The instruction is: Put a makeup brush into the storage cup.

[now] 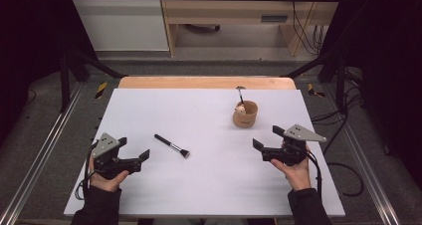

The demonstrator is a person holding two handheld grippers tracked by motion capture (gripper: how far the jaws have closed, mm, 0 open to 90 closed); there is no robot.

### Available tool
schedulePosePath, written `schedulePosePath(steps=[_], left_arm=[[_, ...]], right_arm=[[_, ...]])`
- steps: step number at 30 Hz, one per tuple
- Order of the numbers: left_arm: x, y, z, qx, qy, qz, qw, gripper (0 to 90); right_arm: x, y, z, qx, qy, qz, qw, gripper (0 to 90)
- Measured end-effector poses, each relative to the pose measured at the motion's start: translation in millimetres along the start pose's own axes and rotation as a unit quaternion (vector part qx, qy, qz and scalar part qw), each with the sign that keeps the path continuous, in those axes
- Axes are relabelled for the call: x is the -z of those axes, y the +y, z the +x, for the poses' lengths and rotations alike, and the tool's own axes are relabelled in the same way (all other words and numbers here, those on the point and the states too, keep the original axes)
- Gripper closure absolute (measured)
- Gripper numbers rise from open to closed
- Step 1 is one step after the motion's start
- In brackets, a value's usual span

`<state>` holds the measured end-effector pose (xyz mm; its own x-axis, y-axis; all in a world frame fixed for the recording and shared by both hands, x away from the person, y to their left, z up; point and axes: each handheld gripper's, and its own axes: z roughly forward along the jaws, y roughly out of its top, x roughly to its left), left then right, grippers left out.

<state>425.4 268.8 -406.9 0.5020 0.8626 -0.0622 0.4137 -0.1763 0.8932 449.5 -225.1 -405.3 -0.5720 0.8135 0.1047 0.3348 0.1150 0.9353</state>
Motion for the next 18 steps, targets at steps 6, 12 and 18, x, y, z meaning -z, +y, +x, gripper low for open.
schedulePosePath(steps=[6, 12, 18], left_arm=[[0.1, 0.4, -1.3, -0.002, -0.001, -0.001, 1.0, 5.4], [-1.0, 0.4, -2.4, -0.004, -0.003, 0.001, 1.0, 5.4], [-3.4, 1.8, -2.5, -0.011, -0.005, 0.003, 0.9999, 5.4]], right_arm=[[3.3, -6.4, 0.7, 0.0, -0.008, 0.003, 1.0, 9.0], [7.2, -5.9, -0.4, 0.002, -0.01, -0.005, 0.9999, 8.6], [12.0, -5.1, 0.2, 0.002, -0.009, -0.006, 0.9999, 8.0]])
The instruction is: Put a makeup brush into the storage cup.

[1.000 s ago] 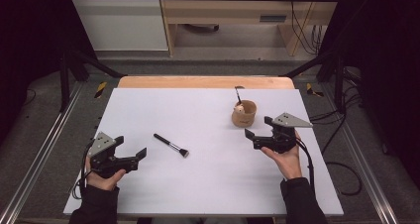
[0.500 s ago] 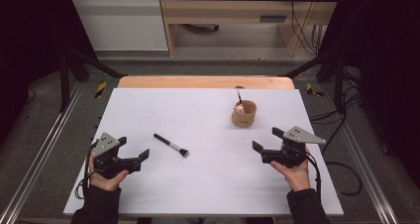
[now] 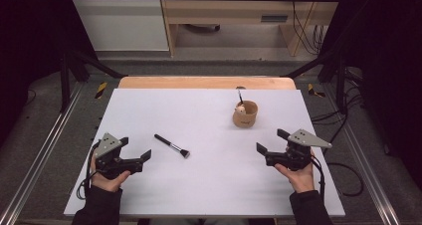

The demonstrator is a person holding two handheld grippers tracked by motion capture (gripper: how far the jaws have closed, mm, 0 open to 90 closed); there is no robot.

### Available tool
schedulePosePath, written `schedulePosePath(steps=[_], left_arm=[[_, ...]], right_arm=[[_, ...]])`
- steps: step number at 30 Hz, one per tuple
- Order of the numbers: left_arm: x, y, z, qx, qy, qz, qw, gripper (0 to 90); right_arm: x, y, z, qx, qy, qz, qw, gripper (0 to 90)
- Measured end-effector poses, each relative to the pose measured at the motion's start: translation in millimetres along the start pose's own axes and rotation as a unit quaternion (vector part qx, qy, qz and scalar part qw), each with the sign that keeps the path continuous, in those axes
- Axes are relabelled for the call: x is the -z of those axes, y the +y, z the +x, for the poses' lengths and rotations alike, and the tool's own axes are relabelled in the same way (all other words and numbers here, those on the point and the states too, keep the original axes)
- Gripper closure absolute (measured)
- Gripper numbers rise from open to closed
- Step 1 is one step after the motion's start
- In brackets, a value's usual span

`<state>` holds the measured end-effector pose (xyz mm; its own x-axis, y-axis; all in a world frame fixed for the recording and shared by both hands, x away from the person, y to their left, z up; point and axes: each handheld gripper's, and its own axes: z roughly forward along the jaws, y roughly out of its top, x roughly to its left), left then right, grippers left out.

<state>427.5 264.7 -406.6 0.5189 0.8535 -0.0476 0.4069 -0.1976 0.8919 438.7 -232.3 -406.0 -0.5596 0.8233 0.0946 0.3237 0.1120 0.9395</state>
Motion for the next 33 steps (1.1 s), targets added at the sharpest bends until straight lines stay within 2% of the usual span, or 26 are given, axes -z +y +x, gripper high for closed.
schedulePosePath(steps=[11, 17, 20, 24, 27, 33], left_arm=[[-7.5, 11.0, 8.2, -0.015, -0.003, 0.012, 0.9998, 5.7], [-13.4, 20.8, 13.7, -0.039, -0.004, 0.036, 0.9986, 5.8], [-18.0, 26.5, 13.9, -0.047, -0.004, 0.045, 0.9979, 5.9], [-26.4, 35.6, 13.3, -0.069, -0.013, 0.062, 0.9956, 5.9], [-34.9, 41.1, 11.5, -0.087, -0.017, 0.081, 0.9928, 5.8], [-50.8, 47.5, 4.5, -0.107, -0.028, 0.102, 0.9886, 5.8]], right_arm=[[-0.1, 1.7, 7.8, 0.008, 0.004, 0.006, 0.9999, 7.5], [-3.4, 2.1, 13.8, 0.013, 0.008, 0.01, 0.9998, 7.3], [-5.2, 1.3, 15.4, 0.025, 0.012, 0.014, 0.9995, 7.2], [-6.8, 1.2, 17.2, 0.029, 0.013, 0.014, 0.9994, 7.2], [-6.9, 1.4, 18.6, 0.029, 0.017, 0.013, 0.9994, 7.2], [-8.0, 1.8, 20.7, 0.03, 0.021, 0.013, 0.9992, 7.1]])
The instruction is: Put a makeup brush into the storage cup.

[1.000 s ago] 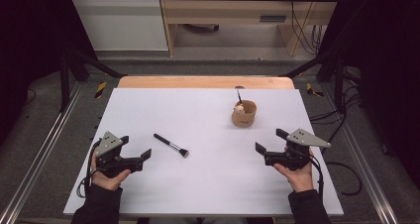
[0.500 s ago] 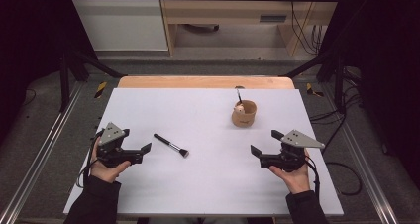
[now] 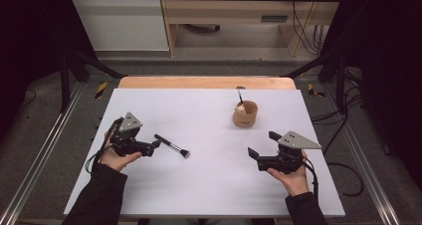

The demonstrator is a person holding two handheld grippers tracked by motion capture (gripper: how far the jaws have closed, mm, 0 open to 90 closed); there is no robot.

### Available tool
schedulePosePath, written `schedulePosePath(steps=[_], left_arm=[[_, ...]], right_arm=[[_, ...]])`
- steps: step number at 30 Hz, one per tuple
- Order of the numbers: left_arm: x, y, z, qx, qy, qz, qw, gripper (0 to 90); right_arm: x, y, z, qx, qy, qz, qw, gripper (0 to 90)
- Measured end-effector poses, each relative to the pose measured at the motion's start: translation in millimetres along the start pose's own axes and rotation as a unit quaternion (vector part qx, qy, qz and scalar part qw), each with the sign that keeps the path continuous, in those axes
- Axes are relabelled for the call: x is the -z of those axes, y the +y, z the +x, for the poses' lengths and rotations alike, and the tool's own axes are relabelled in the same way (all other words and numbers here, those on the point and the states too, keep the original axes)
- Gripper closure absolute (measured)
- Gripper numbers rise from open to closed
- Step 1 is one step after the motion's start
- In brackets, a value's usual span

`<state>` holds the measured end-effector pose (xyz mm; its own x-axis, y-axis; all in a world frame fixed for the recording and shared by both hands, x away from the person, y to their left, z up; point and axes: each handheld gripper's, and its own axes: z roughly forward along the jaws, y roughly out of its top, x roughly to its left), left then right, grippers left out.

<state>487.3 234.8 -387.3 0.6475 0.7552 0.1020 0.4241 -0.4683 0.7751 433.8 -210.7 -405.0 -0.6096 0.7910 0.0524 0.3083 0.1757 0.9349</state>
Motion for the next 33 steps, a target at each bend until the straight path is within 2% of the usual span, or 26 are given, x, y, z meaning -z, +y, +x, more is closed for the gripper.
schedulePosePath(steps=[6, 14, 19, 33], left_arm=[[-11.6, 6.0, -1.9, -0.016, -0.015, 0.01, 0.9997, 5.9], [-26.5, 10.8, 0.7, -0.017, -0.03, 0.02, 0.9992, 6.5], [-34.4, 10.5, 2.3, -0.027, -0.05, 0.031, 0.9979, 6.4], [-53.3, 6.2, -0.3, -0.055, -0.071, 0.055, 0.9944, 6.4]], right_arm=[[0.5, 0.1, -0.1, 0.0, 0.001, -0.003, 1.0, 7.2], [-0.1, -0.3, 0.0, -0.001, 0.0, -0.001, 1.0, 7.2], [0.1, -0.1, -0.4, -0.002, -0.001, -0.001, 1.0, 7.0], [-1.1, -0.2, 0.2, 0.0, 0.002, 0.0, 1.0, 6.9]])
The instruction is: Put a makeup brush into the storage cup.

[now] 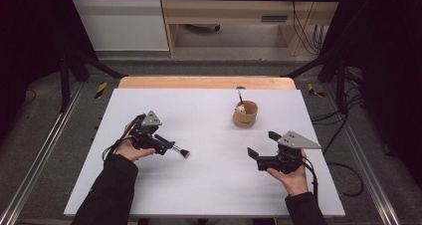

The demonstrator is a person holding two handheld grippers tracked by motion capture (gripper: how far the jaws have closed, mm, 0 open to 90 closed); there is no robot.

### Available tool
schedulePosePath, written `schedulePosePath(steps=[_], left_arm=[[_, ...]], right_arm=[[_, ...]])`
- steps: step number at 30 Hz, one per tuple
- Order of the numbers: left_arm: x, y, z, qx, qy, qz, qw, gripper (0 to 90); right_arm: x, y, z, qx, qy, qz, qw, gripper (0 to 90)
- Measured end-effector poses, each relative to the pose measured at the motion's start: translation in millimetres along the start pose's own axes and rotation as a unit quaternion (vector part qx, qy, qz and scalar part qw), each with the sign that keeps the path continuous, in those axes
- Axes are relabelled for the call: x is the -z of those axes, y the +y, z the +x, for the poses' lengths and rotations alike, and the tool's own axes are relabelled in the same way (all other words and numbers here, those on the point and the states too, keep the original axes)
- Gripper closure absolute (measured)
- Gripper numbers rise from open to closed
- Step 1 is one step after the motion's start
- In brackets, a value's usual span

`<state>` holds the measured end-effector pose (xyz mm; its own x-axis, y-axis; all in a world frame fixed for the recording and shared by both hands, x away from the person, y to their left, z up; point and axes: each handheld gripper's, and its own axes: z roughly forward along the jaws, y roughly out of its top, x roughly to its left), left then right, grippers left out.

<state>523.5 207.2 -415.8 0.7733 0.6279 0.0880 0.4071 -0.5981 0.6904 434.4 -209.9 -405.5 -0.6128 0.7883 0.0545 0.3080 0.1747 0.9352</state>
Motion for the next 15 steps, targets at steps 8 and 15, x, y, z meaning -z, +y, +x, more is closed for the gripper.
schedulePosePath(steps=[8, 15], left_arm=[[-16.2, -2.3, -2.9, -0.019, -0.019, 0.038, 0.9989, 7.3], [-25.9, -5.1, -0.9, -0.024, -0.026, 0.051, 0.9981, 10.8]], right_arm=[[-1.1, -0.2, 0.7, 0.001, -0.001, 0.001, 1.0, 6.8], [-1.0, -0.1, 0.3, 0.002, -0.002, 0.0, 1.0, 6.8]])
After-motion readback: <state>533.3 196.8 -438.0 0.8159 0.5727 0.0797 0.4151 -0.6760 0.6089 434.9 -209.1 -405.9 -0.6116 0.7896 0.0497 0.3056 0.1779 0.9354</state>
